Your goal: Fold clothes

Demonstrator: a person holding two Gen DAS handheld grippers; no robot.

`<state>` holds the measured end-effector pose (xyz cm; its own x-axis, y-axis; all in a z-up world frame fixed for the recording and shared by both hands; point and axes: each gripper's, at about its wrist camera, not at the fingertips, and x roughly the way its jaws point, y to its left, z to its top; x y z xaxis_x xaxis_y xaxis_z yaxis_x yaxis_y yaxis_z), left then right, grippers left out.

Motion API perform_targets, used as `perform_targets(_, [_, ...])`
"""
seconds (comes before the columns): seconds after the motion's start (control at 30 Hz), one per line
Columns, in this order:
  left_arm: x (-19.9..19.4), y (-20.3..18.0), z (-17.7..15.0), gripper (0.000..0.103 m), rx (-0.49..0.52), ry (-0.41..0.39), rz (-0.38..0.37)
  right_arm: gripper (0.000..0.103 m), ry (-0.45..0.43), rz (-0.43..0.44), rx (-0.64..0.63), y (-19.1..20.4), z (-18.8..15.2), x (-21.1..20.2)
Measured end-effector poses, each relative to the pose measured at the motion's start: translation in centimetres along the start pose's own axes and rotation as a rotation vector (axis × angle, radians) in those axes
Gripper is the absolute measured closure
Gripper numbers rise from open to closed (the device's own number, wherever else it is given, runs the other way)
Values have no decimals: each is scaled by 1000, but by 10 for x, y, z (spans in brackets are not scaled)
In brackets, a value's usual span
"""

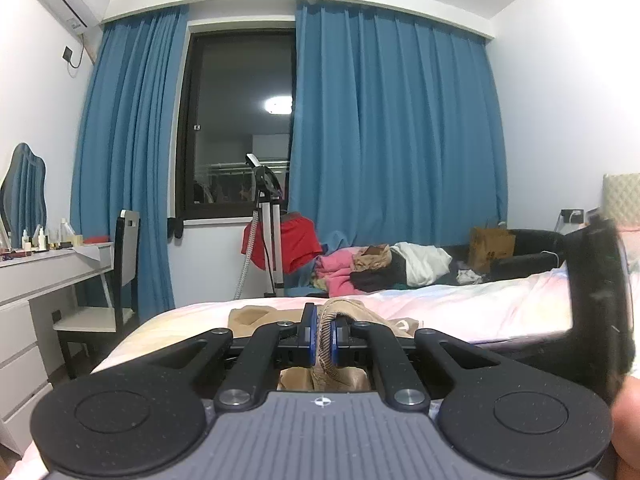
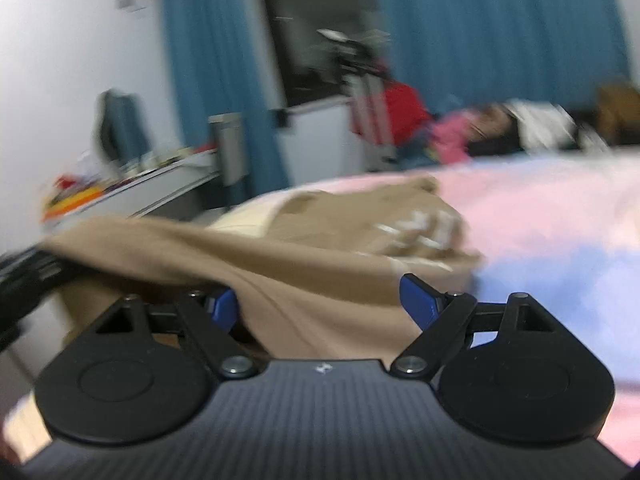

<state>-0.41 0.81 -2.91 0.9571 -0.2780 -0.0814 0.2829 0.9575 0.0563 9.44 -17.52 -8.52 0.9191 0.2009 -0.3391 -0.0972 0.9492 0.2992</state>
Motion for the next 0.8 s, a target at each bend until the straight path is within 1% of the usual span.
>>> perform_targets(0.07, [-2, 0, 1, 97, -8, -19, 0, 19, 49, -76, 123, -23, 0, 5])
perform_targets(0.17, [-4, 2, 3, 97, -26, -37, -6, 19, 136, -186, 240, -54, -6, 14])
perform_targets(0.3, [-4, 0, 1, 97, -16, -36, -16, 19, 128, -249, 262, -66, -6, 13])
perform_targets(0.33, [-4, -1, 1, 97, -10, -36, -16, 19, 112, -269, 258, -67, -5, 12])
perform_targets(0.43, [-4, 0, 1, 97, -17, -29, -21, 19, -61, -361, 158, -54, 9, -10])
perform_targets(0.5, [-4, 2, 2, 97, -30, -26, -27, 19, -168, -391, 95, -47, 15, -23])
perform_targets(0.57, [-4, 3, 3, 97, -38, -26, -34, 19, -238, -416, 40, -42, 19, -31])
perform_targets(0.63, [-4, 4, 4, 97, -46, -25, -42, 19, -260, -442, -33, -36, 22, -31])
perform_targets(0.67, [-4, 5, 4, 97, -50, -25, -45, 19, -247, -438, -71, -35, 23, -31])
perform_targets(0.8, [-6, 13, 7, 97, -90, -33, -45, 19, -121, -360, -161, -34, 23, -16])
